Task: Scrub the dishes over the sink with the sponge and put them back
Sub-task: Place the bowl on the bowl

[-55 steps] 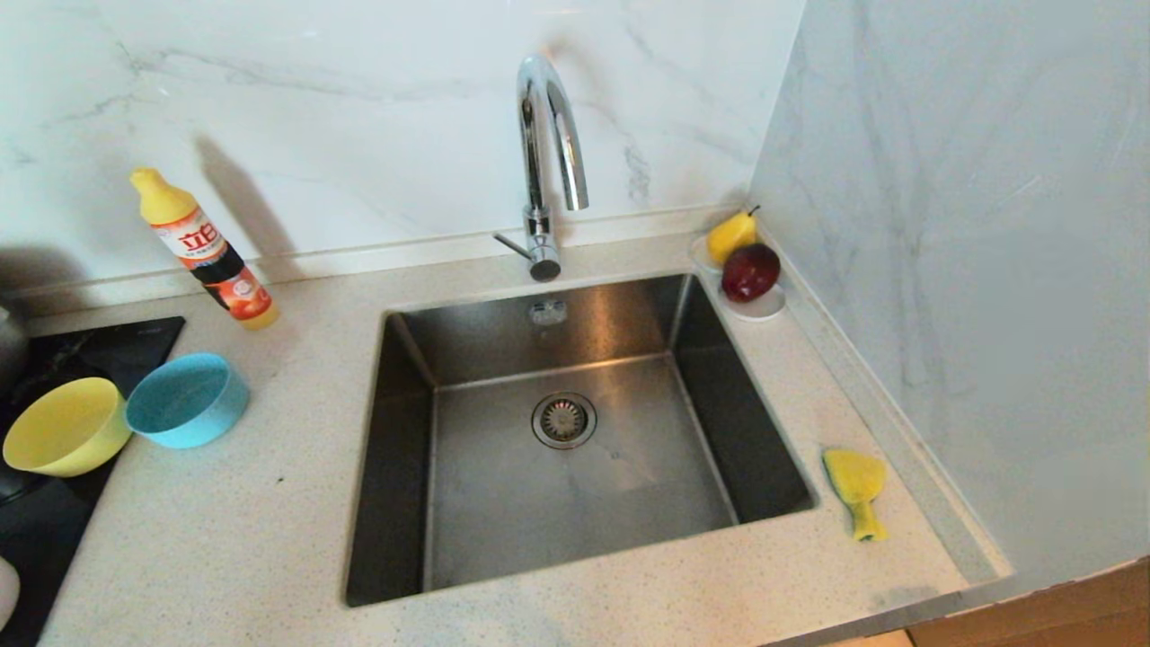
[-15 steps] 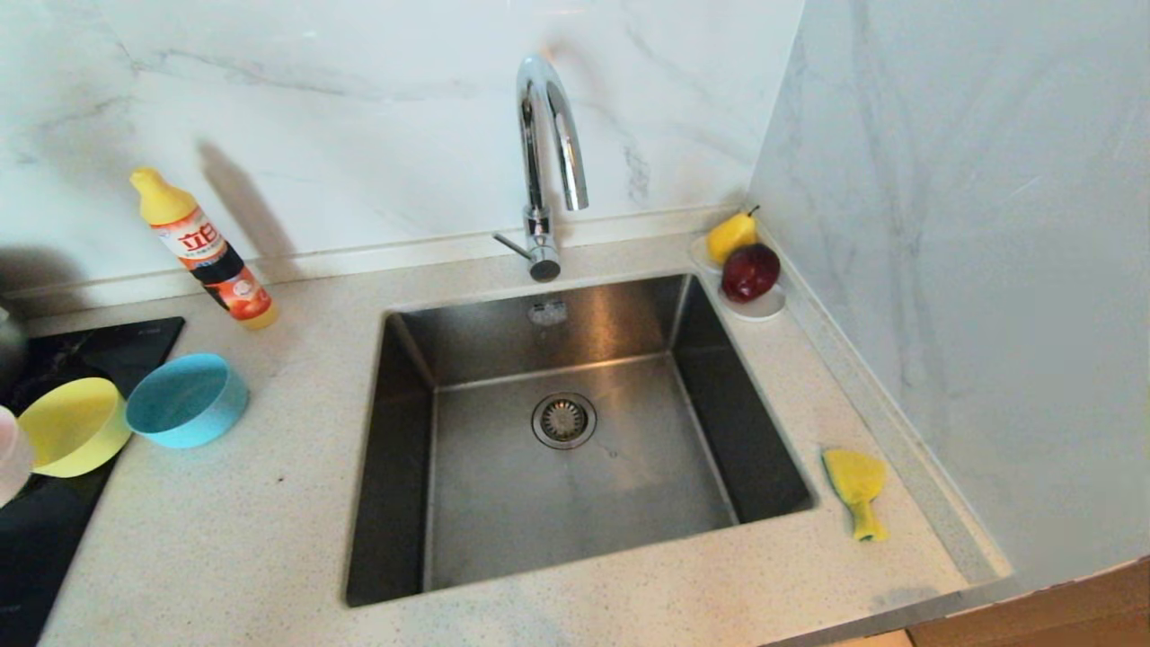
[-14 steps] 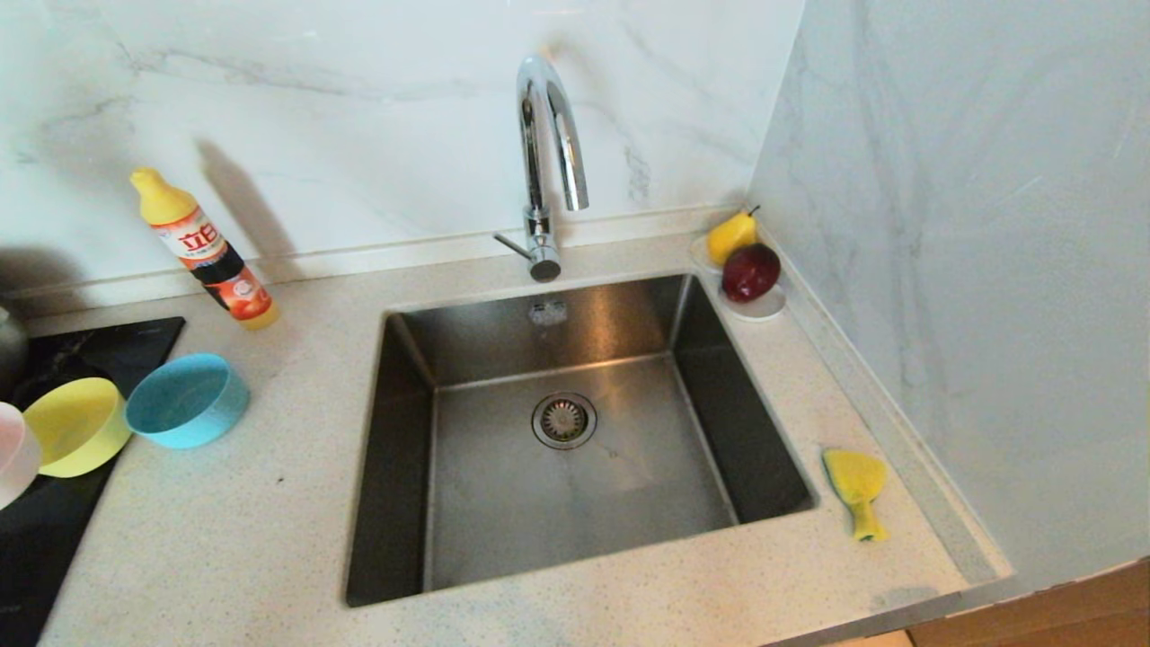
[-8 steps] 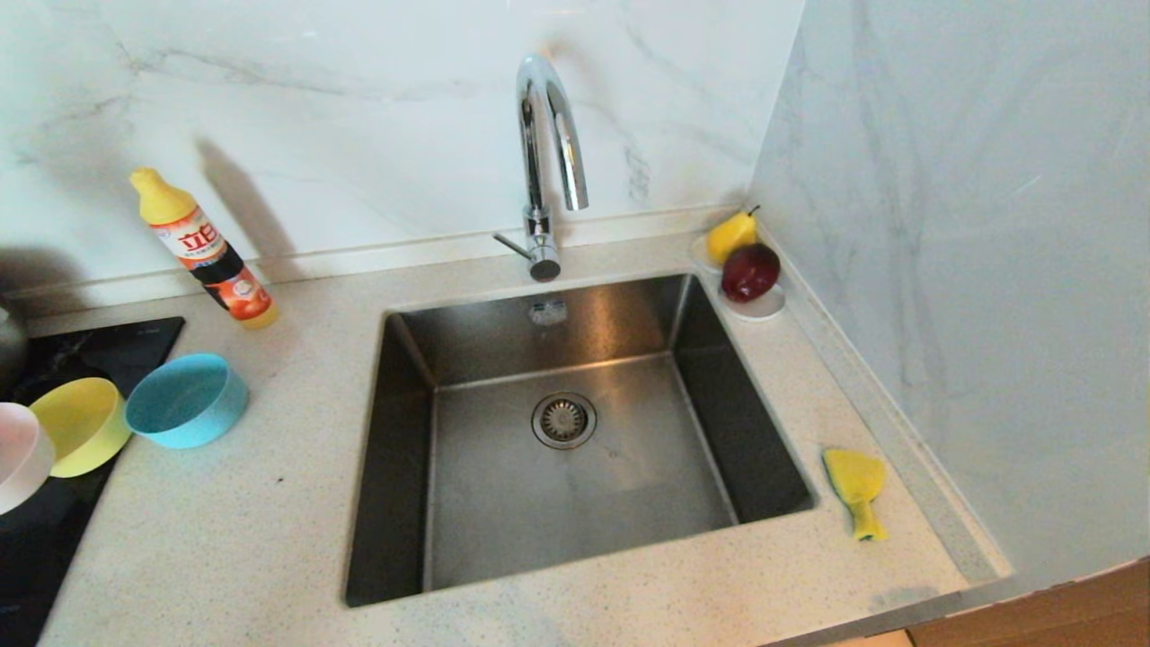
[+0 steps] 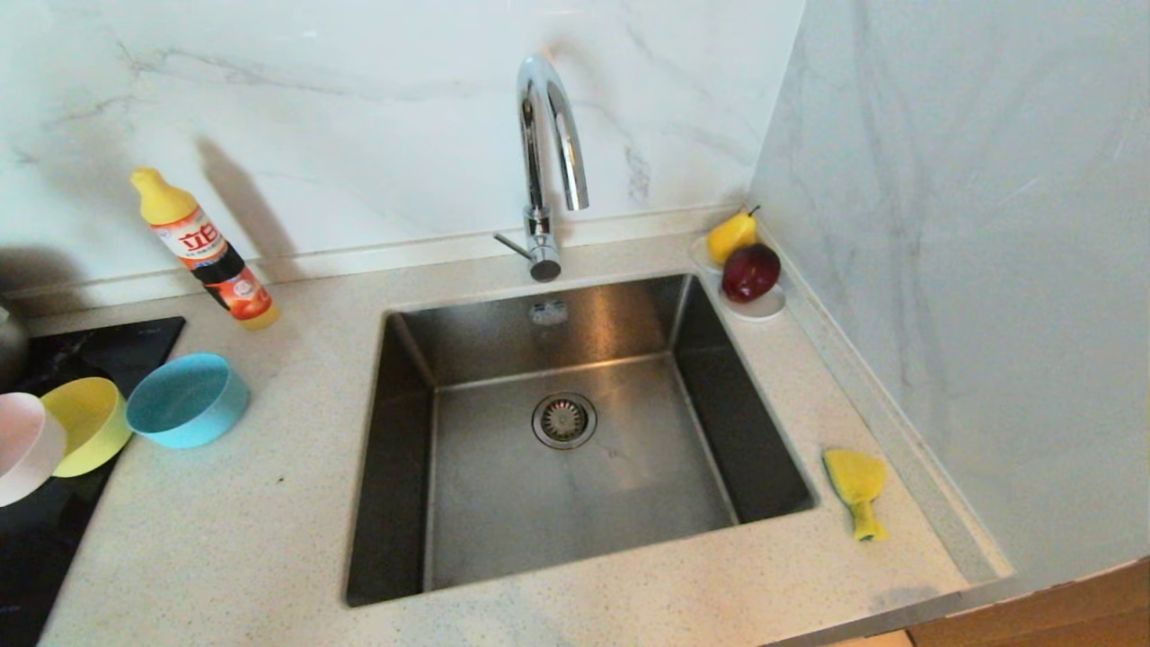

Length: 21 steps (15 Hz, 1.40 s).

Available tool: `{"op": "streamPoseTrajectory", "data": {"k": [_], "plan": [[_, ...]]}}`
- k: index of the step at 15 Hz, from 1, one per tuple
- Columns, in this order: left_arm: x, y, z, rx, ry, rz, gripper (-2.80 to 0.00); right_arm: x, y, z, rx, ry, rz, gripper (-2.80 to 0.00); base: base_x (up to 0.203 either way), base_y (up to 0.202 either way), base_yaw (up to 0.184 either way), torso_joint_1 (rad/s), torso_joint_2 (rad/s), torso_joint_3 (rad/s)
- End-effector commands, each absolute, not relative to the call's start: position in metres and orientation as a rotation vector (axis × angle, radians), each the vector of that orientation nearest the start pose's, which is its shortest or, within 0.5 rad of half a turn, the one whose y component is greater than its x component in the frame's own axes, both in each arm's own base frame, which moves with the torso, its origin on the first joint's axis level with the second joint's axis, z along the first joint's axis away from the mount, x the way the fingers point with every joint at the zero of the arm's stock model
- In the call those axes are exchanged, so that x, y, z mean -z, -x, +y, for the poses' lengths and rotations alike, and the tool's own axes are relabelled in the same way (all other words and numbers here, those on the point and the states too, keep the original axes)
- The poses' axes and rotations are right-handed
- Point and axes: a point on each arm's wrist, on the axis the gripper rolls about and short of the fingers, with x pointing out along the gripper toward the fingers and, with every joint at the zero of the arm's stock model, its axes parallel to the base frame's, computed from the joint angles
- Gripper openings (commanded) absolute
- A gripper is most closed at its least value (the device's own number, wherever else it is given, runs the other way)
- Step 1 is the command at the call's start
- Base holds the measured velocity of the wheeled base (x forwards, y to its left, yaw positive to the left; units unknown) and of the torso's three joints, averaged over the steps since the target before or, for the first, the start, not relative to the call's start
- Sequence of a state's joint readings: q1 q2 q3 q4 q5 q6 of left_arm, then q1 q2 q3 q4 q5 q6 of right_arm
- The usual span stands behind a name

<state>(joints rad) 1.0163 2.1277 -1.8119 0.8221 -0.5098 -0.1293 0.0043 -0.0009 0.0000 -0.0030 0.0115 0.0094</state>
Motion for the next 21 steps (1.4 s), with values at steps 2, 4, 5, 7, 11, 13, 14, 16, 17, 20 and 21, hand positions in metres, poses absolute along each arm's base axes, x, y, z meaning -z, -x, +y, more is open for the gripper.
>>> {"op": "streamPoseTrajectory", "data": {"k": [2, 4, 5, 7, 11, 13, 14, 16, 17, 20, 21], "plan": [[-0.176, -0.223, 0.329, -0.502, 0.931, 0.814, -2.80, -0.076, 0.023, 0.000, -0.017, -0.009, -0.005, -2.80, 0.000, 0.000, 0.000, 0.000, 0.00, 0.000], [-0.176, -0.225, 0.331, -0.506, 0.934, 0.806, -2.80, -0.076, 0.023, 0.000, -0.017, -0.009, -0.005, -2.80, 0.000, 0.000, 0.000, 0.000, 0.00, 0.000], [-0.180, -0.228, 0.331, -0.513, 0.946, 0.791, -2.80, -0.076, 0.023, 0.000, -0.017, -0.009, -0.004, -2.80, 0.000, 0.000, 0.000, 0.000, 0.00, 0.000], [-0.186, -0.232, 0.330, -0.510, 0.942, 0.774, -2.80, -0.076, 0.023, 0.000, -0.017, -0.009, -0.003, -2.80, 0.000, 0.000, 0.000, 0.000, 0.00, 0.000], [-0.194, -0.240, 0.321, -0.491, 0.936, 0.764, -2.80, -0.076, 0.023, 0.000, -0.017, -0.009, -0.004, -2.80, 0.000, 0.000, 0.000, 0.000, 0.00, 0.000], [-0.191, -0.245, 0.319, -0.484, 0.946, 0.775, -2.80, -0.076, 0.023, 0.000, -0.017, -0.009, -0.004, -2.80, 0.000, 0.000, 0.000, 0.000, 0.00, 0.000], [-0.189, -0.246, 0.319, -0.482, 0.950, 0.781, -2.80, -0.076, 0.023, 0.000, -0.017, -0.009, -0.003, -2.80, 0.000, 0.000, 0.000, 0.000, 0.00, 0.000], [-0.186, -0.248, 0.319, -0.481, 0.949, 0.785, -2.80, -0.076, 0.023, 0.000, -0.017, -0.009, -0.004, -2.80, 0.000, 0.000, 0.000, 0.000, 0.00, 0.000], [-0.184, -0.249, 0.321, -0.483, 0.950, 0.786, -2.80, -0.076, 0.023, 0.000, -0.017, -0.009, -0.004, -2.80, 0.000, 0.000, 0.000, 0.000, 0.00, 0.000], [-0.178, -0.251, 0.324, -0.492, 0.949, 0.793, -2.80, -0.076, 0.023, 0.000, -0.017, -0.009, -0.003, -2.80, 0.000, 0.000, 0.000, 0.000, 0.00, 0.000], [-0.179, -0.251, 0.324, -0.492, 0.943, 0.789, -2.80, -0.076, 0.023, 0.000, -0.017, -0.009, -0.003, -2.80, 0.000, 0.000, 0.000, 0.000, 0.00, 0.000]]}}
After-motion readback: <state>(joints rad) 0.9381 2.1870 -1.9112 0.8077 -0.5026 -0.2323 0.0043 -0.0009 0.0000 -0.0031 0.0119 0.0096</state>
